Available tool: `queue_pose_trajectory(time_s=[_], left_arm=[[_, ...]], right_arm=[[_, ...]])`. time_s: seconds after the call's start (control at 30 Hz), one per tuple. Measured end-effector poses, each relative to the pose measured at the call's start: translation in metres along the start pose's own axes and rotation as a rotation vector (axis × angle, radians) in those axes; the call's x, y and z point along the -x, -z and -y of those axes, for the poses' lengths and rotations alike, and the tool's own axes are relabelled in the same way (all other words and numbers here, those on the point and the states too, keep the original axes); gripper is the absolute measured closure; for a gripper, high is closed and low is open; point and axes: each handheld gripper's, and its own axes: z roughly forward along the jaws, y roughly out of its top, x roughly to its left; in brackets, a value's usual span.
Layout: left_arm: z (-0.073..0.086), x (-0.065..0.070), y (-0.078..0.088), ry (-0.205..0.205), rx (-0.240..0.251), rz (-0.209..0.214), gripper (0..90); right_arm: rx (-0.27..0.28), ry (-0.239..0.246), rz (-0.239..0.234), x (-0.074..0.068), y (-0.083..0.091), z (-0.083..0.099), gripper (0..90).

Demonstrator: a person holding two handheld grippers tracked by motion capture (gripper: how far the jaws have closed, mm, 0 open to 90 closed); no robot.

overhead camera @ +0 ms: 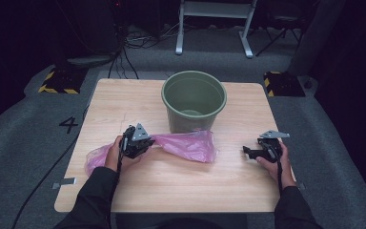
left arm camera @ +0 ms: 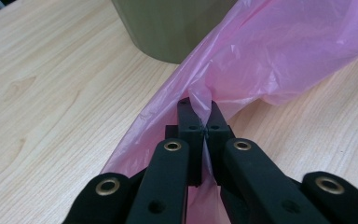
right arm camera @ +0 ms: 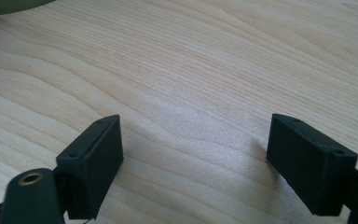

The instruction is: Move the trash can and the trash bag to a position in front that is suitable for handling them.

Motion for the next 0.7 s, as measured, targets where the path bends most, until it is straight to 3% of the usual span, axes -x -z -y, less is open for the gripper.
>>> queue_pose_trajectory(time_s=[0.7], left_arm=[[-0.001,-0.009,0.02,0.022,0.078,-0.038,89.6]], right_arm=[[0.0,0.002,-0.002,-0.001,-0.001,-0.001,18.6]])
